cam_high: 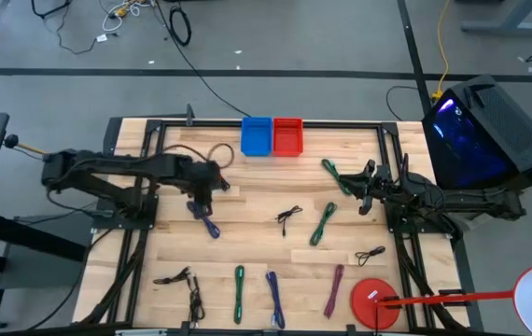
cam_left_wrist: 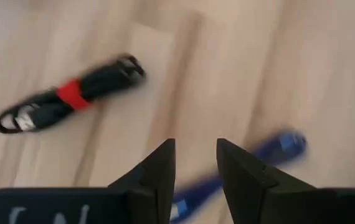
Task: Pick & Place USB Port
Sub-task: Put the violet charger cable into the blue bin
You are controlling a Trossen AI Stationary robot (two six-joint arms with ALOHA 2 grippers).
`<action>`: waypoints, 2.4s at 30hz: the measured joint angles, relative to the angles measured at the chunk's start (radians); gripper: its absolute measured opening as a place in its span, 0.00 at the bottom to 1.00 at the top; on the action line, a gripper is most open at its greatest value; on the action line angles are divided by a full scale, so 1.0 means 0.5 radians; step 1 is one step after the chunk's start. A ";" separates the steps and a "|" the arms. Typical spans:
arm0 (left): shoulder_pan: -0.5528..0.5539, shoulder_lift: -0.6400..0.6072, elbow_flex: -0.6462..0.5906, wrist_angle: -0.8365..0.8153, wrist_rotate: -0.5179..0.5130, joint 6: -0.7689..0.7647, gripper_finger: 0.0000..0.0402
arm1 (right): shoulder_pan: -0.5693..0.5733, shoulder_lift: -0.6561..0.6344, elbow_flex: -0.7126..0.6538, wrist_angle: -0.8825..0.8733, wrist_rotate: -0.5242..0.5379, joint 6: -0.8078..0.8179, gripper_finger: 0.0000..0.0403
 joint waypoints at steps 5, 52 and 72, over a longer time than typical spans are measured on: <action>-0.203 0.271 0.218 -0.337 0.012 0.135 0.30 | 0.001 0.000 0.000 -0.027 -0.002 0.004 0.16; -0.537 0.829 0.251 -0.234 -0.105 0.127 0.51 | 0.001 -0.001 0.000 0.021 -0.090 0.009 0.16; -0.542 1.031 0.203 -0.198 -0.076 0.099 0.08 | 0.001 -0.001 0.000 0.020 -0.089 -0.004 0.16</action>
